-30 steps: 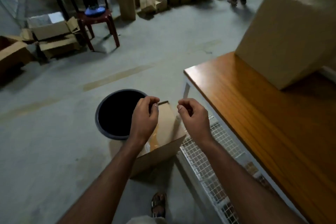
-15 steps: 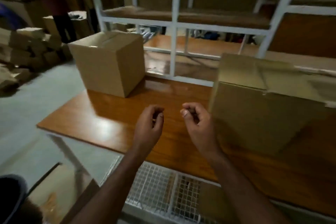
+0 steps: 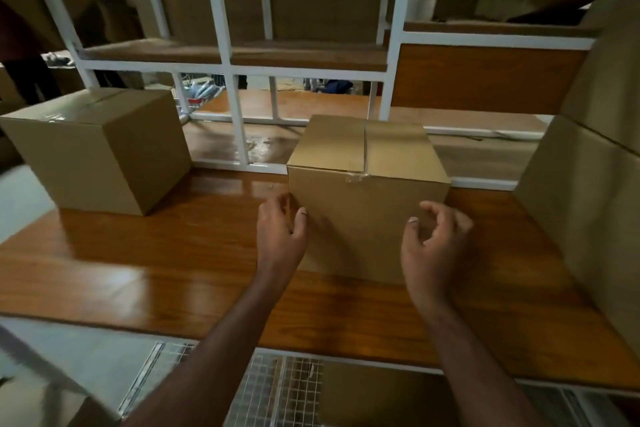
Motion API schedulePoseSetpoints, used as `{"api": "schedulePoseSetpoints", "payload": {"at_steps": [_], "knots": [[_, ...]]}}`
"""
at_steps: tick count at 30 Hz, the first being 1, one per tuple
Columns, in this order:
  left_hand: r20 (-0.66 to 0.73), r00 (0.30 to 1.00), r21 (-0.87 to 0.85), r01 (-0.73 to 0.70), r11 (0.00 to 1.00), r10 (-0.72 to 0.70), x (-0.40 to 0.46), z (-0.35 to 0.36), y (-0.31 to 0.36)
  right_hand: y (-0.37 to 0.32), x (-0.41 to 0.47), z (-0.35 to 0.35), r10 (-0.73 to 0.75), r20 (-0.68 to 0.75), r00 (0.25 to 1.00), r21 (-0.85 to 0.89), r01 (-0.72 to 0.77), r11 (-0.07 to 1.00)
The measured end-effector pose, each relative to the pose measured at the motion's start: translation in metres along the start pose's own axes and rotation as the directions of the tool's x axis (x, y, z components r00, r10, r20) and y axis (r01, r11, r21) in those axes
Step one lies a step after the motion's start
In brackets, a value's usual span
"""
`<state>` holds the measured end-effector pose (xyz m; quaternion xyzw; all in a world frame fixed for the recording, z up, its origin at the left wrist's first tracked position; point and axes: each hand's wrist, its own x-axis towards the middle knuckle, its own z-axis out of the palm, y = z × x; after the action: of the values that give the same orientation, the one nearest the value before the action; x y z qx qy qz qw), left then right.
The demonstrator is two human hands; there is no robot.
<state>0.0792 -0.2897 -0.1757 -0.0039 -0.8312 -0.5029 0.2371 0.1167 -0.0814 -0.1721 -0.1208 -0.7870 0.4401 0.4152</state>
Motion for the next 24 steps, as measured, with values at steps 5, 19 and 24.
{"api": "schedulePoseSetpoints", "payload": {"at_steps": [5, 19, 24], "knots": [[0.009, 1.0, -0.081, 0.025, 0.996, -0.024, 0.005, 0.007, -0.004, 0.008, 0.005, 0.011, 0.088, 0.078, 0.993, 0.002, -0.088, 0.996], [-0.075, 0.985, -0.114, 0.149, 0.982, -0.158, 0.042, -0.065, -0.044, -0.026, -0.017, 0.079, 0.06, 0.109, 0.992, 0.245, -0.085, 0.966], [-0.1, 0.976, -0.11, 0.182, 0.977, -0.193, 0.066, -0.115, -0.072, -0.059, -0.032, 0.127, 0.054, 0.185, 0.981, 0.172, -0.086, 0.981]]}}
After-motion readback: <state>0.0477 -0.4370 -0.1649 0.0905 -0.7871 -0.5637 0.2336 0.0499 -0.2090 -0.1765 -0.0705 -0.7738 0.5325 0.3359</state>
